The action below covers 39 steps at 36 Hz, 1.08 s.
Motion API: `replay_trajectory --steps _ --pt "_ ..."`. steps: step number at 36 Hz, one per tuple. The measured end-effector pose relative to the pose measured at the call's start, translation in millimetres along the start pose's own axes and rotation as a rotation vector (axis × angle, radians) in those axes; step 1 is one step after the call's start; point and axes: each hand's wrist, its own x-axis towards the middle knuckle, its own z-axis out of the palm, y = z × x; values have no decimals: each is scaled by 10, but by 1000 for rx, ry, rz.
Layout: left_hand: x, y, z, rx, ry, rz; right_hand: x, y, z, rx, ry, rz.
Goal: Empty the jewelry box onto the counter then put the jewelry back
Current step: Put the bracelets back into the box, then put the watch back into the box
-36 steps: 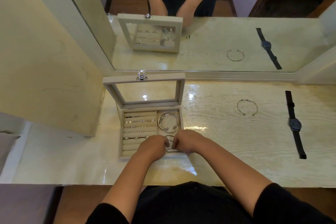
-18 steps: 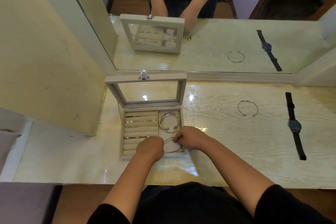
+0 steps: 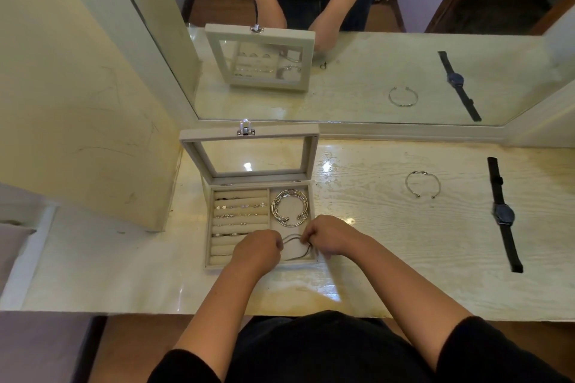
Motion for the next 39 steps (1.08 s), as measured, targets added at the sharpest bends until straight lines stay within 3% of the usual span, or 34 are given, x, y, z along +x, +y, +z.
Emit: replay_trajectory --steps 6,9,13,16,18,21,28,39 --pt "22 -37 -7 -54 25 -13 27 18 4 36 27 -19" --pt "24 -29 -42 -207 85 -15 0 10 -16 128 87 -32" --pt "63 -6 -87 -343 288 12 -62 45 -47 289 257 -49" --pt "114 99 -90 -591 332 24 -104 94 -50 399 345 -54" --pt "132 223 -84 -774 303 39 -137 144 -51 464 366 -37" --pt "139 439 -48 -867 226 85 -179 249 -54 533 399 -9" --pt "153 928 170 -853 17 165 -349 547 -106 646 497 49" --pt "168 1532 474 -760 -128 226 -606 1236 -172 662 720 216"
